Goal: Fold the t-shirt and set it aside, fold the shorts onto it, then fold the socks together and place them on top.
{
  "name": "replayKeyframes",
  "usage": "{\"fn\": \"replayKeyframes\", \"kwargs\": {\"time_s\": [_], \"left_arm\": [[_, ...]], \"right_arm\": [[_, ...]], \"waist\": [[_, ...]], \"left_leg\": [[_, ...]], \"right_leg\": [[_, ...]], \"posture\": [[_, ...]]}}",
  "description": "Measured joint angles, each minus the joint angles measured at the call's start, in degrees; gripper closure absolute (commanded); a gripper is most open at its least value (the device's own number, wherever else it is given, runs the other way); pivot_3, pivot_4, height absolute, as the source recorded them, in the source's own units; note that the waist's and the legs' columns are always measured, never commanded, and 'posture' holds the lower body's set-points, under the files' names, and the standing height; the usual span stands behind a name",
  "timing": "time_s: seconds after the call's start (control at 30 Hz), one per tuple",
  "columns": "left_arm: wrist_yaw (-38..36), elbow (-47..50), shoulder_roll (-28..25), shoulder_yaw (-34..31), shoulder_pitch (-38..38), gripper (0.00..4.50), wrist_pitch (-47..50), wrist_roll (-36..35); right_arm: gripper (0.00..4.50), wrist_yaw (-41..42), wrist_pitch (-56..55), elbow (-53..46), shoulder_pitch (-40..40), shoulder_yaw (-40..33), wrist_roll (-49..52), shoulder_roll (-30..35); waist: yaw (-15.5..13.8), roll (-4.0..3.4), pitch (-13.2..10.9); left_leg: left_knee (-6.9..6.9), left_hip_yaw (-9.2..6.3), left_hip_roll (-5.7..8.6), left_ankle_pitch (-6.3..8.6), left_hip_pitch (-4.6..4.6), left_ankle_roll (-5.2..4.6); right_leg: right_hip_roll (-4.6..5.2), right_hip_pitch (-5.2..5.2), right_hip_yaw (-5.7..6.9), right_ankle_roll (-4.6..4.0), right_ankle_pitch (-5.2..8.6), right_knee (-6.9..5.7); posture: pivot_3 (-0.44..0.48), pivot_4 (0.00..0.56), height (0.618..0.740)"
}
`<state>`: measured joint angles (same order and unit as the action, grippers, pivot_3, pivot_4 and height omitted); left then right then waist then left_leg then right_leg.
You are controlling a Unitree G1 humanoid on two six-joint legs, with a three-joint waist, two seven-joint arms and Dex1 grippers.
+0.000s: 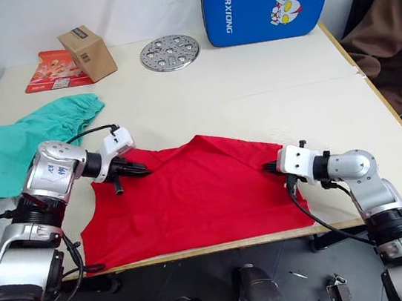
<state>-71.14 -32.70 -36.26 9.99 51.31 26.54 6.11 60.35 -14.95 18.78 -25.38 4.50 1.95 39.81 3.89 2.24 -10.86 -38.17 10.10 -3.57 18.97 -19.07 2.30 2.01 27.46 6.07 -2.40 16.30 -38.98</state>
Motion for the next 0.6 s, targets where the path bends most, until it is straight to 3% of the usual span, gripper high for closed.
{"fn": "replayKeyframes", "kwargs": {"time_s": [0.03, 0.13, 0.37, 0.53, 0.6], "left_arm": [[0.2, 0.8, 0.0, 0.0, -0.3, 4.48, 1.0, -0.4], [0.3, 1.7, 0.0, 0.0, -0.6, 3.77, 3.2, -1.7], [-4.4, 4.0, -4.1, -1.0, -0.9, 1.63, 4.1, -7.0], [-6.6, -1.4, -10.6, -3.0, 0.7, 0.03, -8.2, -7.9], [-4.6, -8.5, -12.3, -2.9, 2.8, 0.03, -17.0, -5.8]], "right_arm": [[4.5, -0.1, 0.1, 0.0, 0.1, 0.0, 0.0, 0.0], [4.5, -0.4, 0.3, 0.0, 0.1, 0.0, 0.1, 0.0], [4.5, -1.3, 0.6, -0.3, 0.8, -0.1, 0.6, 0.0], [4.5, -1.9, 1.3, -0.6, 1.3, -0.4, 0.9, 0.0], [4.5, -2.0, 1.4, -0.6, 1.4, -0.4, 0.9, 0.0]], "waist": [[-0.1, 0.0, 0.0], [-0.5, 0.0, 0.0], [-0.7, 0.0, 0.0], [-0.8, 0.0, 0.0], [-0.9, 0.01, 0.0]], "left_leg": [[0.0, 0.0, 0.0, 0.0, 0.0, 0.0], [-0.01, 0.0, 0.0, 0.0, 0.0, 0.0], [-0.01, -0.01, -0.01, 0.0, 0.0, 0.01], [-0.04, -0.03, -0.01, 0.0, 0.01, 0.03], [-0.04, -0.05, 0.0, -0.01, 0.0, 0.02]], "right_leg": [[0.0, 0.0, 0.0, 0.0, 0.0, 0.0], [-0.01, 0.0, -0.01, 0.0, 0.0, 0.0], [-0.03, 0.01, -0.01, -0.01, 0.0, 0.01], [-0.03, -0.03, -0.01, -0.01, 0.01, 0.01], [-0.02, -0.04, 0.0, -0.01, 0.01, 0.04]], "posture": [[0.0, 0.15, 0.74], [0.0, 0.15, 0.74], [0.0, 0.15, 0.74], [0.0, 0.15, 0.74], [0.0, 0.15, 0.74]]}}
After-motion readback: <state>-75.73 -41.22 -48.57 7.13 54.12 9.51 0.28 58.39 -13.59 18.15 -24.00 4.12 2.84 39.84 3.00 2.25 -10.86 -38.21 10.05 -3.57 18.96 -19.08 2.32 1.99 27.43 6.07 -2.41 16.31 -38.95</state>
